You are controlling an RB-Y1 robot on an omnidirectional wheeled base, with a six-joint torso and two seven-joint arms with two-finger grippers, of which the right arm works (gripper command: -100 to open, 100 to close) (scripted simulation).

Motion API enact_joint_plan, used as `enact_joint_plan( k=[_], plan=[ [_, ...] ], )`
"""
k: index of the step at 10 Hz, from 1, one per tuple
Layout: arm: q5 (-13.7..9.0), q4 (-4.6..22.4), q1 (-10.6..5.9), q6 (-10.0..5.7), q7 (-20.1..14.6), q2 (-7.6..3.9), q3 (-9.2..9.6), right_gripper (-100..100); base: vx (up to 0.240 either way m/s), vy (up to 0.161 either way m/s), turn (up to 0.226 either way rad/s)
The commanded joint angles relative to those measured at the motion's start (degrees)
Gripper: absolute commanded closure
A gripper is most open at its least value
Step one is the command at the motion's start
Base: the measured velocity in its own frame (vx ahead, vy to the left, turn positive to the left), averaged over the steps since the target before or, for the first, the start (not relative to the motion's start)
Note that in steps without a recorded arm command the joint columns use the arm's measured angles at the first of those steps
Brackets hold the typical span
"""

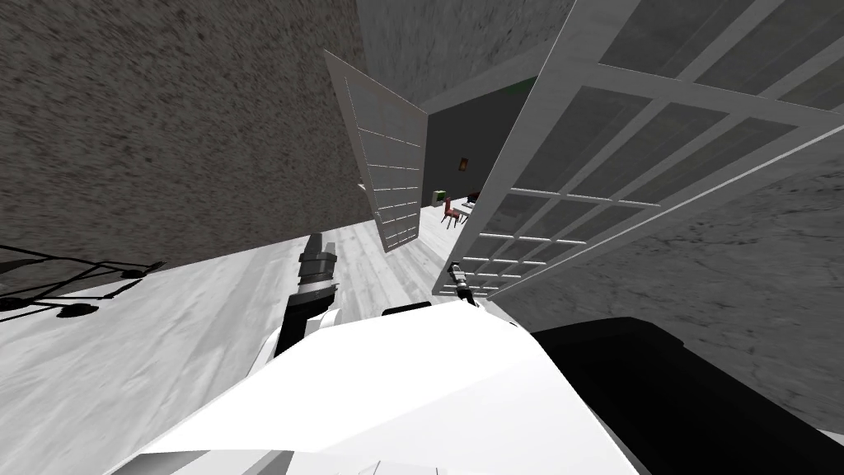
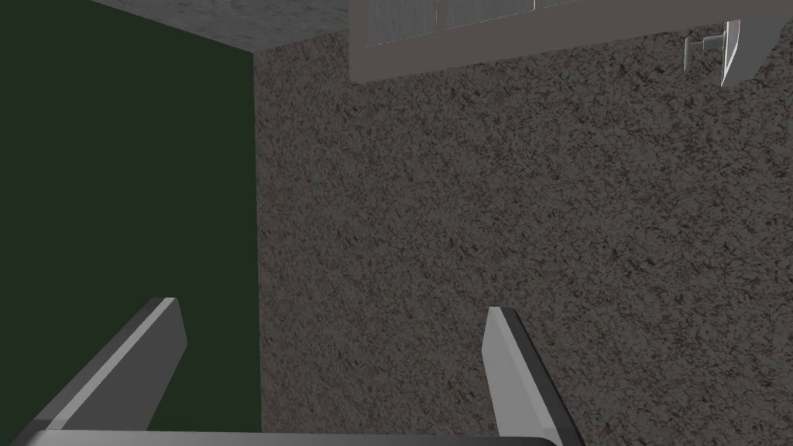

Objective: Pull the door open

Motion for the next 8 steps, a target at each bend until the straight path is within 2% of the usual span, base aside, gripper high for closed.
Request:
enact_joint_plan(
  k=[1,6,7,8],
  plan=[
    [0.6,-0.1,0.65,-0.85,-1.0,-0.61,0.97,100,-0.189,-0.016,0.06],
    [2.5,-0.6,2.41,-3.74,-4.8,-3.31,4.21,100,-0.2,-0.043,0.089],
    [2.7,-0.6,2.64,-4.12,-5.3,-3.67,4.64,100,-0.201,-0.038,0.061],
    [2.6,-0.6,2.48,-3.57,-4.9,-3.35,4.38,100,-0.086,-0.01,0.012]
  ],
)
